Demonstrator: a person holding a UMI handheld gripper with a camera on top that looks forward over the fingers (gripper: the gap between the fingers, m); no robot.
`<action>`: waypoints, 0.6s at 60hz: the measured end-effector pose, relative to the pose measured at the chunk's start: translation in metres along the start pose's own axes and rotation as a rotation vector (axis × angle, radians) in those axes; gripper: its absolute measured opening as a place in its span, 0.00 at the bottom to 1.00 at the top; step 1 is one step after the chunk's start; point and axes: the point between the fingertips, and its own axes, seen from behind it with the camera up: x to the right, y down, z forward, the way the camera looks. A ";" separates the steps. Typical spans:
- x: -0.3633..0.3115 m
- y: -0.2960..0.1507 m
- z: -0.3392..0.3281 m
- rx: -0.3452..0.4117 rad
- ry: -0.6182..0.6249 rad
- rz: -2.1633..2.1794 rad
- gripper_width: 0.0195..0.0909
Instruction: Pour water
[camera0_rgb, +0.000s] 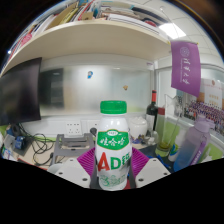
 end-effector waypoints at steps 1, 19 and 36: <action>0.002 0.003 0.003 -0.001 0.002 -0.003 0.37; 0.013 0.052 0.043 0.006 -0.016 -0.017 0.39; 0.016 0.057 0.030 0.011 -0.002 0.024 0.55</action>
